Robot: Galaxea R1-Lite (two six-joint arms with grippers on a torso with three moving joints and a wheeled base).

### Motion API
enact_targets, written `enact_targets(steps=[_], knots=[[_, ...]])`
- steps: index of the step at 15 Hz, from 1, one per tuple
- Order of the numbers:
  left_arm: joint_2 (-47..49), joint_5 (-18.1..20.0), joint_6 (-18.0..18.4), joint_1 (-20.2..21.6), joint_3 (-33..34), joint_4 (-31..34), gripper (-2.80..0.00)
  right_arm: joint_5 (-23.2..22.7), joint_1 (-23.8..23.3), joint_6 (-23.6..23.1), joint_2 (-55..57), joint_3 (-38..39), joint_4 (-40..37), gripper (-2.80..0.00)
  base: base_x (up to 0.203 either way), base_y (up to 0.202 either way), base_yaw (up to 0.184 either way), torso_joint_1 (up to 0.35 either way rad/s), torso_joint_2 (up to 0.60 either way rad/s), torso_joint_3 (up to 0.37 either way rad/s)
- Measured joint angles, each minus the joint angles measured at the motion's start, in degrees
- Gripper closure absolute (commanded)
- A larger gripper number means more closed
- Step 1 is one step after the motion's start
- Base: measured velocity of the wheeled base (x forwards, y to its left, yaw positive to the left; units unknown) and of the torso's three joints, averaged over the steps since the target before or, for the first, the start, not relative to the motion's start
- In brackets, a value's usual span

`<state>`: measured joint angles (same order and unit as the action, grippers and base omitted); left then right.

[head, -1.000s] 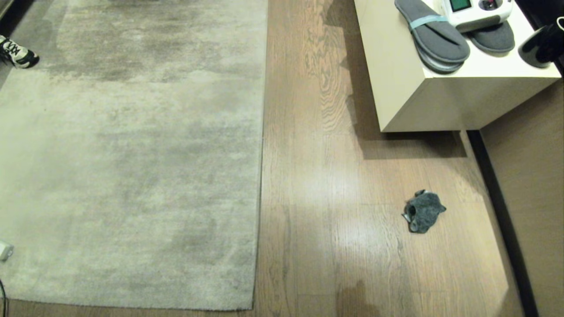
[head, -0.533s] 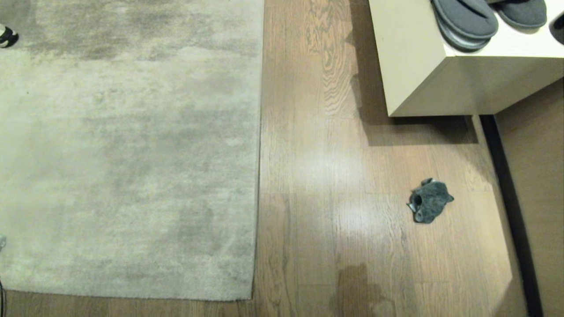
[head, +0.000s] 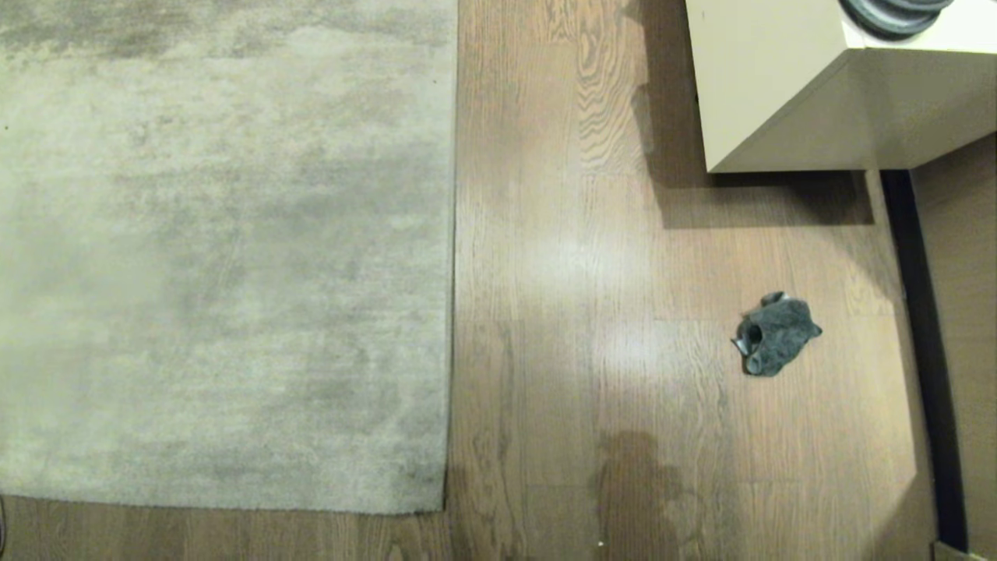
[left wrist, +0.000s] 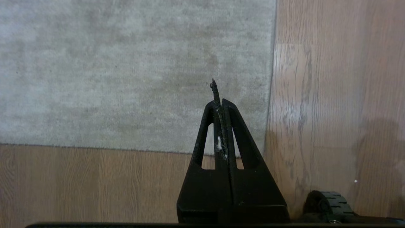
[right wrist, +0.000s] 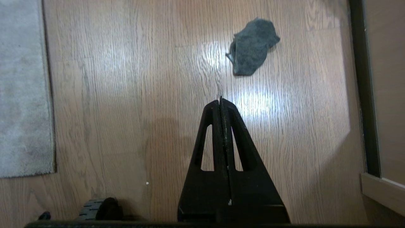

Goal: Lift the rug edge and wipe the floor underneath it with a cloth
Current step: Pick up the rag

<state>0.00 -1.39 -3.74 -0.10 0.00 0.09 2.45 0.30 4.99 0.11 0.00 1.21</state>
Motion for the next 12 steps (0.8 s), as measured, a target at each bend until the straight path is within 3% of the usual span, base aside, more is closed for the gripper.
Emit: enact_targets(steps=[12], knots=[[0.0, 0.02, -0.05, 0.0, 0.0, -0.04, 0.0, -0.02, -0.01, 0.0, 0.0, 0.0, 0.02, 0.0, 0.0, 0.0, 0.0, 0.001, 0.0, -0.198]])
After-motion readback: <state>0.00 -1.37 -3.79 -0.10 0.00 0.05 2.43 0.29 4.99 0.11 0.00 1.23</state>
